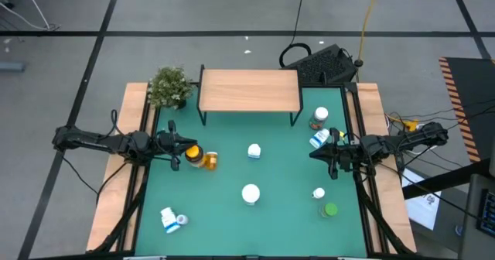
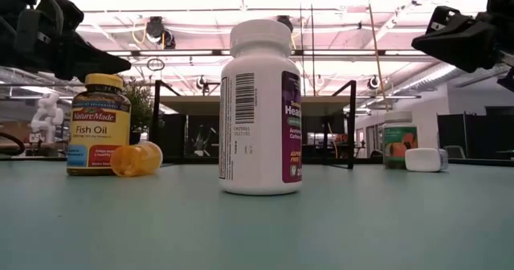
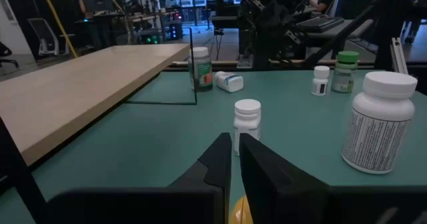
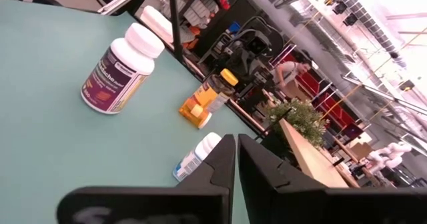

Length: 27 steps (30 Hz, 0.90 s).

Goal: Pick and place medicine bottles onto shelf by color
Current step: Put the yellow pill bottle on the shelf

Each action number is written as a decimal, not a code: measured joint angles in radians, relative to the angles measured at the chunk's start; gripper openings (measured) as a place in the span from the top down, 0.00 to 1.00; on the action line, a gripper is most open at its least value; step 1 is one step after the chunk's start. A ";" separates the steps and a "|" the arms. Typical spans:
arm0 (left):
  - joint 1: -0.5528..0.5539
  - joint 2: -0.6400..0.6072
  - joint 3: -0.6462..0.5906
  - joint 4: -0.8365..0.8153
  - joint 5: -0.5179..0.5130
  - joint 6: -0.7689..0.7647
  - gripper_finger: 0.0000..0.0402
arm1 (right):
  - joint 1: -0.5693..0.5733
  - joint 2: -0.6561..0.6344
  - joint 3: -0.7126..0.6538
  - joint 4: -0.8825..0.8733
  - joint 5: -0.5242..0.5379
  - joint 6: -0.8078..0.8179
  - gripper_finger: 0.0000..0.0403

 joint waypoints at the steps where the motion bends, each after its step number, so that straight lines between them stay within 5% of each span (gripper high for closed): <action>1: 0.000 0.000 0.000 0.000 0.000 0.000 0.91 | 0.000 0.000 0.000 0.000 0.000 0.000 0.97; 14: 0.000 0.000 0.000 0.000 0.000 0.000 0.91 | 0.000 0.000 0.000 0.004 -0.002 -0.001 0.97; 17: 0.000 0.000 0.000 0.000 0.000 0.000 0.91 | -0.001 0.006 0.000 0.069 -0.005 -0.138 0.97; 20: 0.000 0.000 0.000 -0.001 0.000 0.000 0.91 | -0.001 0.010 0.000 0.133 -0.092 -0.152 0.97; 24: 0.000 0.000 0.000 0.001 0.000 0.000 0.91 | 0.000 0.011 0.000 0.195 -0.231 0.110 0.97; 27: 0.000 0.000 0.000 0.013 0.000 0.000 0.91 | -0.001 0.012 0.000 0.295 -0.168 0.320 0.97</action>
